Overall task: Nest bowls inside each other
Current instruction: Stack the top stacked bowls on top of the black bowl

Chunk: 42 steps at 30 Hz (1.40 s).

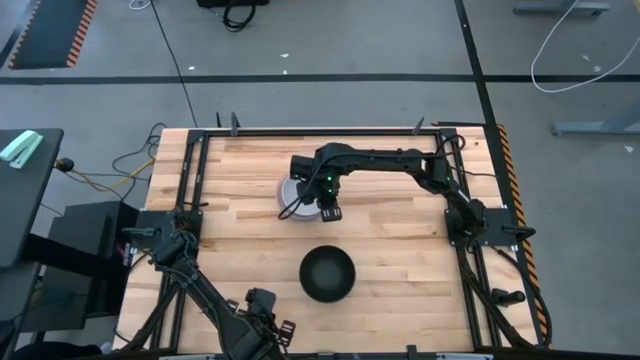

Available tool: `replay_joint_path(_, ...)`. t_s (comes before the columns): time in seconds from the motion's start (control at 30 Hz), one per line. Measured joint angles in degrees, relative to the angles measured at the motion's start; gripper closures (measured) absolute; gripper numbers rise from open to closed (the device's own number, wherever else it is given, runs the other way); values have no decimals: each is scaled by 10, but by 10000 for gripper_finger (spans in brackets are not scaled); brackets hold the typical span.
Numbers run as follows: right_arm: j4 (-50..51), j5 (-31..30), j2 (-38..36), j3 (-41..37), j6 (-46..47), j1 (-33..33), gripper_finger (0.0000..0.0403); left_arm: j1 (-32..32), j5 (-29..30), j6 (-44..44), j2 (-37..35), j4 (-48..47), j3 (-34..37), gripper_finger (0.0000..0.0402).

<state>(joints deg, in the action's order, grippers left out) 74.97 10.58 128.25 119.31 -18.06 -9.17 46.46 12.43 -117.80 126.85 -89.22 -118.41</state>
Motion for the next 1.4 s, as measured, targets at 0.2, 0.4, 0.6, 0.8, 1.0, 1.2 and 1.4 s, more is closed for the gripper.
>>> replay_joint_path(0.2,-4,-7,2,0,-7,3,311,0,0,0,0,-2,0,371)
replay_joint_path(0.4,-3,-11,4,0,-12,4,304,0,0,0,0,-2,0,385)
replay_joint_path(0.6,-8,-35,4,-6,-17,9,295,0,0,0,0,-2,0,391)
replay_joint_path(0.8,-13,-62,4,-31,-28,15,287,3,0,0,0,-1,0,374)
replay_joint_path(1.0,-32,-78,4,-49,-43,17,280,3,0,0,0,-2,0,376)
replay_joint_path(1.2,-76,-98,4,-65,-58,15,276,3,0,0,0,-1,0,390)
replay_joint_path(1.4,-95,-102,3,-98,-61,7,276,3,-6,0,0,3,0,384)
